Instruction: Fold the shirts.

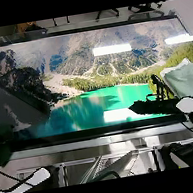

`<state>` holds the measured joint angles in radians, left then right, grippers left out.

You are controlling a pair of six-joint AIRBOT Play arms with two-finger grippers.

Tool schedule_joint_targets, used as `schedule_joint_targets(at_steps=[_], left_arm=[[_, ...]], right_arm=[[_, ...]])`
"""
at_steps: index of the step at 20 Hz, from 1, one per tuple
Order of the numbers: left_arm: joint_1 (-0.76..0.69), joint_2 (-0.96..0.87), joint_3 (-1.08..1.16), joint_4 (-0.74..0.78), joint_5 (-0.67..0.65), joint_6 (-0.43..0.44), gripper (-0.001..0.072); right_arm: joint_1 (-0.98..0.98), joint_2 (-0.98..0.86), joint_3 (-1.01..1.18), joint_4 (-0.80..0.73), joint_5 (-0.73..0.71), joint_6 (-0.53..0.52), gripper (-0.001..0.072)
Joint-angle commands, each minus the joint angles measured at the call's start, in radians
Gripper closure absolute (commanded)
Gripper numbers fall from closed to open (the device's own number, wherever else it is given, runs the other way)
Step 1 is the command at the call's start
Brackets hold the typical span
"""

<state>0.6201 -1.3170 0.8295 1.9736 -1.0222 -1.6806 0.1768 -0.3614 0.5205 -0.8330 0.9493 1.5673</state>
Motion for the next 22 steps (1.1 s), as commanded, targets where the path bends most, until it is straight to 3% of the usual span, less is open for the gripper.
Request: schedule_joint_targets(at_steps=[1, 5, 9, 14, 18, 19, 20, 21, 22], left_arm=[[-0.046, -0.026, 0.139, -0.231, -0.094, 0.135, 0.0693], [-0.261, 0.126, 0.348, -0.499, -0.135, 0.243, 0.0694], [-0.572, 0.277, 0.479, -0.660, -0.150, 0.259, 0.0694], [-0.985, 0.314, 0.356, -0.717, -0.039, 0.230, 0.0693], [-1.188, 0.223, 0.221, -0.717, 0.052, 0.210, 0.0691], [-1.213, 0.185, 0.210, -0.717, 0.048, 0.210, 0.0688], [-1.224, 0.146, 0.214, -0.718, 0.032, 0.210, 0.0687], [-1.224, 0.117, 0.229, -0.718, 0.008, 0.209, 0.0686], [-1.215, 0.089, 0.260, -0.717, -0.035, 0.210, 0.0684]], right_arm=[[0.001, 0.000, 0.000, 0.000, 0.000, 0.000, 0.0694], [0.001, 0.000, 0.000, 0.001, 0.000, 0.000, 0.0694], [0.001, 0.000, 0.000, 0.000, 0.001, 0.000, 0.0694], [0.001, -0.001, 0.000, 0.000, -0.001, 0.000, 0.0693], [-0.001, -0.001, 0.000, -0.001, -0.027, 0.000, 0.0684], [-0.001, -0.001, 0.000, -0.001, -0.037, 0.000, 0.0632], [-0.001, -0.004, 0.000, 0.000, -0.049, 0.000, 0.0437], [-0.001, -0.008, 0.001, 0.000, -0.060, 0.000, 0.0382], [-0.001, -0.013, 0.002, -0.001, -0.074, -0.001, 0.0382]])
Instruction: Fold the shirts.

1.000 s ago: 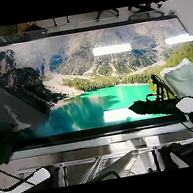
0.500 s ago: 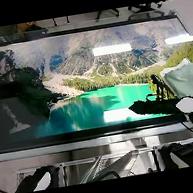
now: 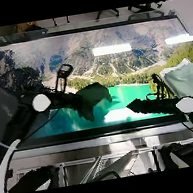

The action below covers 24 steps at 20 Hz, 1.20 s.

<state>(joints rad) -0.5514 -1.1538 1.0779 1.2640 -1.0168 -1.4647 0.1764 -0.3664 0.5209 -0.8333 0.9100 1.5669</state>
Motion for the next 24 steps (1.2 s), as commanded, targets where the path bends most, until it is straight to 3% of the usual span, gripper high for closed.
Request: schedule_joint_targets(at_steps=[1, 2, 3, 5, 9, 13, 17, 24], left_arm=[[-0.028, -0.090, 0.047, -0.007, -0.085, -0.005, 0.0465], [-0.003, -0.101, 0.091, -0.006, -0.139, -0.004, 0.0043], [0.028, -0.104, 0.130, -0.005, -0.182, 0.004, 0.0007], [0.114, -0.087, 0.181, 0.000, -0.230, 0.027, 0.0007], [0.322, -0.052, 0.106, -0.042, -0.174, 0.033, 0.0007], [0.477, -0.137, -0.064, -0.377, -0.069, 0.199, 0.0007], [0.511, -0.298, -0.118, -0.618, -0.019, 0.359, 0.0007], [0.421, -0.504, -0.045, -0.716, -0.014, 0.420, 0.0008]], right_arm=[[-0.001, -0.020, 0.012, -0.003, -0.047, -0.009, 0.0381], [-0.004, -0.038, 0.032, -0.009, -0.049, -0.036, 0.0381], [-0.018, -0.068, 0.064, -0.015, -0.041, -0.058, 0.0355], [-0.074, -0.153, 0.142, -0.019, -0.008, -0.105, 0.0331], [-0.183, -0.398, 0.294, -0.006, 0.048, -0.217, 0.0331], [-0.187, -0.646, 0.361, 0.143, 0.048, -0.438, 0.0331], [-0.187, -0.830, 0.391, 0.340, 0.049, -0.640, 0.0332], [-0.139, -0.940, 0.400, 0.478, 0.083, -0.786, 0.0334]])
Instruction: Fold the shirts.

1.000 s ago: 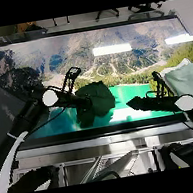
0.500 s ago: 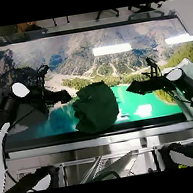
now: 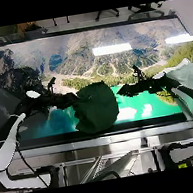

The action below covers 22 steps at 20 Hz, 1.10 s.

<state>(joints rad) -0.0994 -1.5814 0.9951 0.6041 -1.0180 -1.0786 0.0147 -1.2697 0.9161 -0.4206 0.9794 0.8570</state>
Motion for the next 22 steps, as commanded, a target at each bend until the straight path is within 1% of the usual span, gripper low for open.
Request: schedule_joint_targets(at_steps=[1, 2, 3, 4, 5, 6, 7, 8, 12, 14, 16, 17, 18, 19, 20, 21, 22], left_arm=[[-0.048, -0.097, 0.066, -0.055, -0.042, 0.035, 0.0008], [-0.063, -0.114, 0.089, -0.055, -0.066, 0.036, 0.0013], [-0.075, -0.123, 0.106, -0.055, -0.084, 0.036, 0.0163], [-0.084, -0.124, 0.116, -0.055, -0.095, 0.043, 0.0374], [-0.089, -0.124, 0.130, -0.055, -0.109, 0.051, 0.0638], [-0.089, -0.124, 0.143, -0.054, -0.124, 0.057, 0.0691], [-0.087, -0.124, 0.160, -0.054, -0.146, 0.057, 0.0691], [-0.085, -0.124, 0.177, -0.054, -0.169, 0.057, 0.0692], [-0.081, -0.118, 0.232, -0.055, -0.246, 0.048, 0.0694], [-0.080, -0.091, 0.233, -0.024, -0.240, 0.048, 0.0694], [-0.064, -0.062, 0.233, 0.093, -0.254, 0.044, 0.0692], [-0.050, -0.048, 0.233, 0.150, -0.275, 0.029, 0.0689], [-0.025, -0.034, 0.233, 0.199, -0.294, -0.004, 0.0687], [0.002, -0.026, 0.233, 0.224, -0.320, -0.016, 0.0663], [0.032, -0.021, 0.232, 0.236, -0.355, -0.019, 0.0327], [0.062, -0.022, 0.227, 0.240, -0.383, -0.059, 0.0001], [0.088, -0.022, 0.206, 0.237, -0.396, -0.096, -0.0003]], right_arm=[[0.030, -0.041, 0.005, 0.066, 0.016, -0.076, 0.0335], [0.038, -0.046, 0.005, 0.066, 0.018, -0.076, 0.0345], [0.045, -0.050, 0.005, 0.067, 0.021, -0.076, 0.0385], [0.051, -0.052, 0.005, 0.067, 0.024, -0.076, 0.0448], [0.055, -0.052, 0.005, 0.067, 0.029, -0.077, 0.0495], [0.056, -0.052, 0.005, 0.068, 0.035, -0.077, 0.0495], [0.056, -0.052, 0.005, 0.068, 0.051, -0.077, 0.0527], [0.056, -0.052, 0.005, 0.068, 0.067, -0.077, 0.0690], [0.055, -0.050, 0.005, 0.132, 0.122, -0.108, 0.0694], [0.055, -0.050, 0.005, 0.155, 0.129, -0.125, 0.0695], [0.056, -0.050, 0.005, 0.153, 0.131, -0.124, 0.0695], [0.055, -0.050, 0.005, 0.153, 0.138, -0.124, 0.0694], [0.055, -0.050, 0.005, 0.153, 0.141, -0.124, 0.0694], [0.056, -0.050, 0.005, 0.153, 0.140, -0.124, 0.0695], [0.055, -0.050, 0.005, 0.153, 0.139, -0.125, 0.0695], [0.055, -0.050, 0.005, 0.153, 0.139, -0.125, 0.0695], [0.056, -0.050, 0.005, 0.153, 0.139, -0.125, 0.0694]])
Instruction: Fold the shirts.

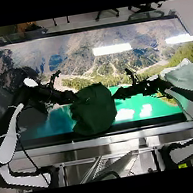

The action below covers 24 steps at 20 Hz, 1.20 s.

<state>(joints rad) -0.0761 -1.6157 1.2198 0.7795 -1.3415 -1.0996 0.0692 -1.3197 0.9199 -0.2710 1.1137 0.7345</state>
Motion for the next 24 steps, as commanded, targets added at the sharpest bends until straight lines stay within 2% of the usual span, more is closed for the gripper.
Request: schedule_joint_targets(at_steps=[1, 4, 7, 8, 10, 11, 14, 16, 21, 24], left_arm=[[0.080, 0.013, -0.049, 0.056, -0.076, -0.077, -0.0003], [0.082, 0.010, -0.182, 0.037, 0.005, -0.076, -0.0003], [0.050, -0.010, -0.256, -0.097, 0.141, -0.022, 0.0001], [0.037, -0.022, -0.257, -0.138, 0.158, -0.005, 0.0153], [0.008, -0.040, -0.229, -0.189, 0.165, 0.025, 0.0614], [-0.005, -0.041, -0.206, -0.191, 0.164, 0.026, 0.0691], [-0.022, 0.009, -0.104, -0.199, 0.117, 0.024, 0.0695], [-0.005, 0.103, -0.011, -0.200, 0.086, 0.001, 0.0695], [0.053, 0.411, 0.311, -0.200, 0.051, -0.046, 0.0694], [0.054, 0.558, 0.524, -0.196, 0.063, -0.046, 0.0695]], right_arm=[[0.001, 0.000, 0.001, 0.004, 0.004, -0.002, 0.0695], [0.001, 0.000, 0.001, 0.003, -0.010, -0.002, 0.0695], [0.001, 0.000, 0.001, 0.003, -0.010, -0.002, 0.0694], [0.001, 0.000, 0.001, 0.003, -0.010, -0.002, 0.0695], [0.001, 0.000, 0.001, 0.003, -0.009, -0.002, 0.0695], [0.001, 0.000, 0.001, 0.005, -0.005, -0.002, 0.0695], [-0.010, 0.032, 0.034, 0.014, 0.019, -0.003, 0.0695], [-0.037, 0.094, 0.134, 0.014, 0.055, -0.002, 0.0695], [-0.067, 0.306, 0.580, 0.014, 0.054, 0.063, 0.0695], [-0.066, 0.420, 0.817, -0.007, 0.045, 0.066, 0.0696]])
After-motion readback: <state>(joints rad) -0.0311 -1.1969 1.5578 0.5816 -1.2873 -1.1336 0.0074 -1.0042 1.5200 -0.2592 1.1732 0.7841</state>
